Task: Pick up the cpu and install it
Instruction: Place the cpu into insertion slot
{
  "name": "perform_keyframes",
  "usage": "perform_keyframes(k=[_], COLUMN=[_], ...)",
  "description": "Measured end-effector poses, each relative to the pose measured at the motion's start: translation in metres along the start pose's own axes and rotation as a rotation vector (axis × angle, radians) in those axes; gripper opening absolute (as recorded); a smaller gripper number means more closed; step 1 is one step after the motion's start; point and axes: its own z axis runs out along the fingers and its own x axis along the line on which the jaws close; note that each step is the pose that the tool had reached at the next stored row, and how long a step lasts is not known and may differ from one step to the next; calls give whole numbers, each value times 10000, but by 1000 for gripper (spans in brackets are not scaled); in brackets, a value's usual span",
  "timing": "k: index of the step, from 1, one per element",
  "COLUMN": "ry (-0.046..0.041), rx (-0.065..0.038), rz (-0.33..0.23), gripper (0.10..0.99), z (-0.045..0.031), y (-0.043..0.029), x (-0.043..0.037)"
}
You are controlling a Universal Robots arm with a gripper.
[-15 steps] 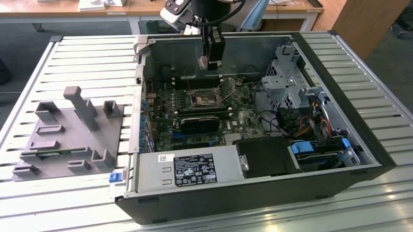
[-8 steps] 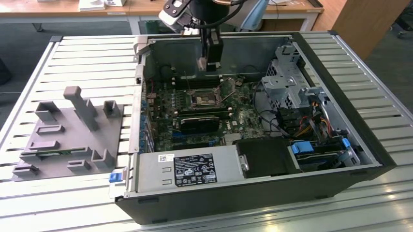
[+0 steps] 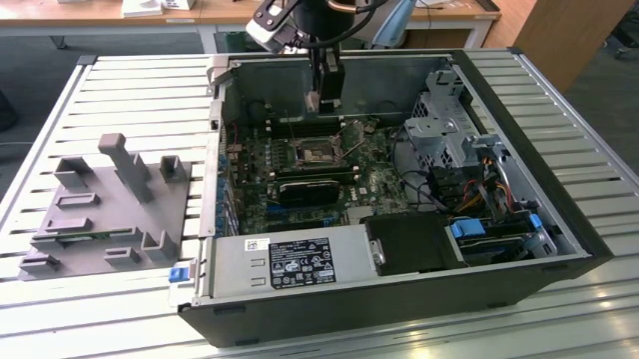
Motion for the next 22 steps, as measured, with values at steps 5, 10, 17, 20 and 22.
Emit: perform_keyframes(k=[5, 10, 17, 20, 22], ry=[-3, -1, -1, -2, -1], rx=[2, 1, 0, 1, 0], rz=[4, 5, 5, 5, 5], gripper=[537, 537, 537, 537, 537], z=[15, 33, 53, 61, 68], y=[-1, -2, -3, -3, -4], x=[0, 0, -1, -1, -1])
